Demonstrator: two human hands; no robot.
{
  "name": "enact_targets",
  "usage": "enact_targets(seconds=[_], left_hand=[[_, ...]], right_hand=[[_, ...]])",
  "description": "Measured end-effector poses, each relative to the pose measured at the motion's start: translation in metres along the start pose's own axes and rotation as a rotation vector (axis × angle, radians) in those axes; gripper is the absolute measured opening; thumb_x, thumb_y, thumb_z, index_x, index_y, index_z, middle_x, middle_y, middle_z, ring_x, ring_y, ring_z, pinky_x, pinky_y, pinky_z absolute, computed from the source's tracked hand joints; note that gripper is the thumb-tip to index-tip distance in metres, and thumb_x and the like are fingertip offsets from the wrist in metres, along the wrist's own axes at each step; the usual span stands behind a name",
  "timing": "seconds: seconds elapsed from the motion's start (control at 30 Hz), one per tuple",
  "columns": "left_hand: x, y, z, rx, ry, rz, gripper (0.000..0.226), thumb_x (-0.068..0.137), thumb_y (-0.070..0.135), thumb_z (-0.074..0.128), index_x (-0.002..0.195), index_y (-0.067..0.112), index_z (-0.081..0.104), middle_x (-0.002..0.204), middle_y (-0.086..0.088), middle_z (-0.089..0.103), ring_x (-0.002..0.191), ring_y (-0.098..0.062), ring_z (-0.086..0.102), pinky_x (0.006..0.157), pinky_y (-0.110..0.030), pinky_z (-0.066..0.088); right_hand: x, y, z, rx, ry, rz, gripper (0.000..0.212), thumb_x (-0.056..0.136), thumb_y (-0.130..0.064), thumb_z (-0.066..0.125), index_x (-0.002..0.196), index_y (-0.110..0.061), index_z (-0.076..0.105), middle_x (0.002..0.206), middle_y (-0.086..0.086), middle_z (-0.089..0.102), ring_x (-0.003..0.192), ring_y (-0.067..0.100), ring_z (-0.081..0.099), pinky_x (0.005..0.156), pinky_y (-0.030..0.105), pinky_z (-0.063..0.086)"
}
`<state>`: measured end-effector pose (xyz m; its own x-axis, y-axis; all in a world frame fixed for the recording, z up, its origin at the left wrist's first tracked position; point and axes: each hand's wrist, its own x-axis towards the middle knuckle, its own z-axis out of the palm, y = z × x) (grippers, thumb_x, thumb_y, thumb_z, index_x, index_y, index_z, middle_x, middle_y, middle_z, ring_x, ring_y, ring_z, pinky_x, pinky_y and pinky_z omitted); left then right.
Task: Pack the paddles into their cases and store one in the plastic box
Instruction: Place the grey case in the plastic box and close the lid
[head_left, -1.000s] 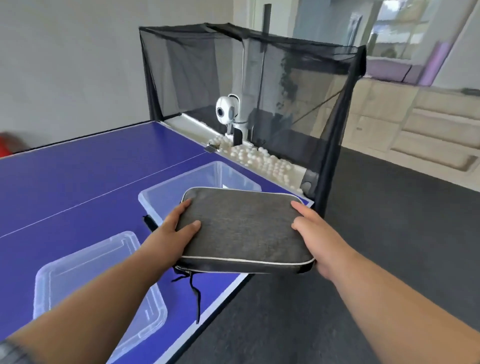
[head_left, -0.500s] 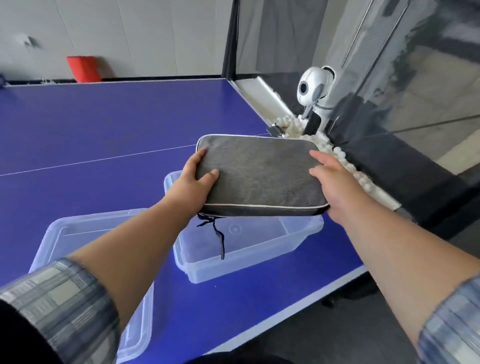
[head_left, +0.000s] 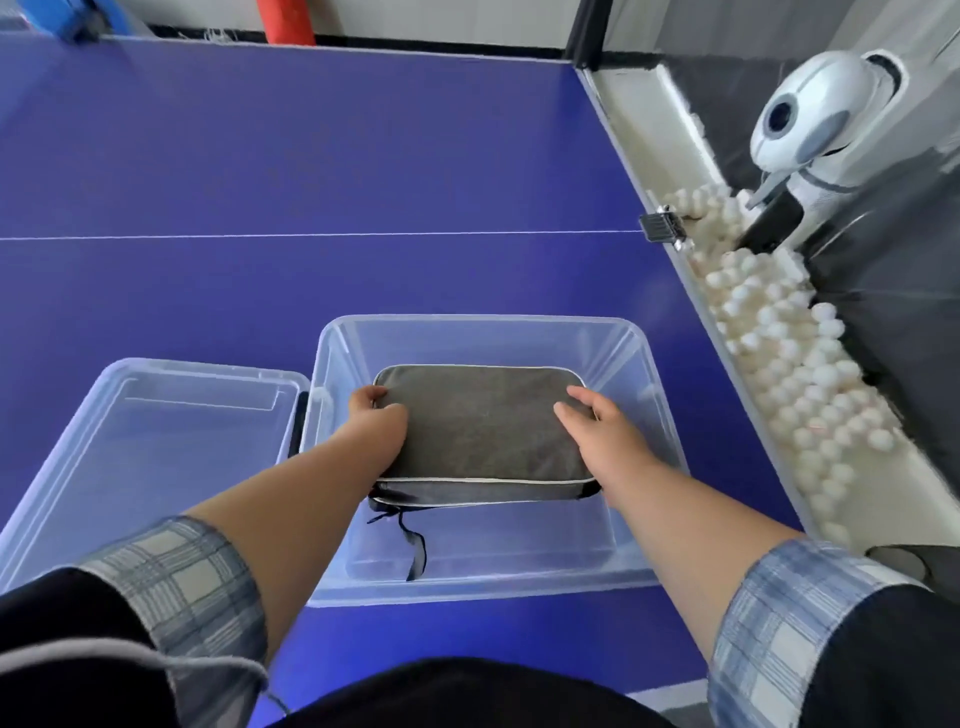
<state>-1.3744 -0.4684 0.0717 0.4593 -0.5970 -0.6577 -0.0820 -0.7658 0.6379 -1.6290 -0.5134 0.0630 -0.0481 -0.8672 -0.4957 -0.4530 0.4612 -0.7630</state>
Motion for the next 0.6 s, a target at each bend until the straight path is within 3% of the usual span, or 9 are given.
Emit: enact_targets(seconds=[0.13, 0.33, 0.5, 0.6], left_hand=[[0.006, -0.022, 0.018, 0.036, 0.062, -0.073, 0.047, 0.095, 0.012, 0.040, 0.139, 0.026, 0.037, 0.078, -0.003, 0.041, 0.071, -0.020, 0.040, 0.061, -0.031, 0.030], [0.006, -0.043, 0.035, 0.116, 0.122, -0.104, 0.049, 0.090, 0.012, 0.046, 0.135, 0.025, 0.032, 0.070, -0.007, 0.044, 0.059, -0.021, 0.041, 0.050, -0.029, 0.030], [0.000, -0.045, 0.037, 0.282, 0.119, -0.087, 0.054, 0.086, 0.020, 0.052, 0.133, 0.027, 0.026, 0.068, -0.007, 0.053, 0.053, -0.021, 0.050, 0.044, -0.026, 0.034], [-0.008, -0.044, 0.033, 0.382, 0.127, -0.039, 0.061, 0.082, 0.022, 0.053, 0.138, 0.029, 0.027, 0.097, -0.010, 0.057, 0.070, -0.024, 0.058, 0.050, -0.027, 0.042]], right_hand=[[0.020, 0.015, 0.004, -0.160, -0.070, -0.019, 0.051, 0.082, -0.058, 0.068, 0.129, -0.049, 0.052, 0.122, -0.013, 0.052, 0.088, 0.006, 0.057, 0.069, 0.021, 0.041], [0.029, 0.025, 0.007, -0.406, -0.098, -0.077, 0.058, 0.081, -0.056, 0.071, 0.128, -0.037, 0.043, 0.125, 0.001, 0.056, 0.068, 0.009, 0.057, 0.051, 0.024, 0.037], [0.032, 0.028, 0.010, -0.415, -0.103, -0.077, 0.064, 0.080, -0.053, 0.073, 0.130, -0.031, 0.039, 0.130, 0.004, 0.050, 0.070, 0.013, 0.057, 0.055, 0.027, 0.040], [0.029, 0.028, 0.010, -0.455, -0.067, -0.148, 0.064, 0.081, -0.049, 0.074, 0.132, -0.025, 0.044, 0.137, 0.004, 0.044, 0.087, 0.017, 0.059, 0.069, 0.028, 0.048]])
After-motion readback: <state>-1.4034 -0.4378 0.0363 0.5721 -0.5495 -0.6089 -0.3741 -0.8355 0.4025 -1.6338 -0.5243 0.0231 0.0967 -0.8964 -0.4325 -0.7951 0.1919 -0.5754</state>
